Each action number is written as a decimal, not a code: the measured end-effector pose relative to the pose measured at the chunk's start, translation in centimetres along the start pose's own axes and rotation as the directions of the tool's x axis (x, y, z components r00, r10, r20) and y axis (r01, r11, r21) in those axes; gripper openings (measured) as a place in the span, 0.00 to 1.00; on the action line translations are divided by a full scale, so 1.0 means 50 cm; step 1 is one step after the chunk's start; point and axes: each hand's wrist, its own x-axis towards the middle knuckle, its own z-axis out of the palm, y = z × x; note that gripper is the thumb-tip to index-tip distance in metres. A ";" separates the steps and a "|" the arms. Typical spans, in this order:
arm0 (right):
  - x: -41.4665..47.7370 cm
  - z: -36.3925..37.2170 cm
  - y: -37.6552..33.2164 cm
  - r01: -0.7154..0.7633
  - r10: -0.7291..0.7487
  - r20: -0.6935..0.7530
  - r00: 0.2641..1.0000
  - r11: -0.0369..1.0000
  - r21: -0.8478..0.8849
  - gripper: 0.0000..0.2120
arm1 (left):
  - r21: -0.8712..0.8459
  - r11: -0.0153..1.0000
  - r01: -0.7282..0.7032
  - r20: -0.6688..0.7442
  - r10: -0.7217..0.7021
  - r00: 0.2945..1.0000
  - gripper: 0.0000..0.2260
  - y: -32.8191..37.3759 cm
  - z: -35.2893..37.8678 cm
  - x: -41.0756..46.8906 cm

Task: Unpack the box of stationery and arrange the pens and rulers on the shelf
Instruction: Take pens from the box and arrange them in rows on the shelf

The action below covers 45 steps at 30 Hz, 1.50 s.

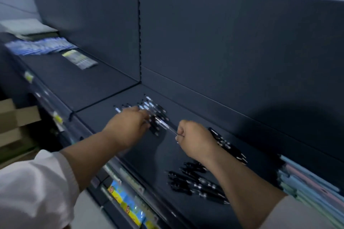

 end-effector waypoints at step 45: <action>0.536 0.540 -1.080 0.583 -0.581 0.247 0.776 0.809 0.071 0.14 | 0.191 0.688 0.701 -0.119 -0.692 0.712 0.15 -1.102 -0.238 -0.385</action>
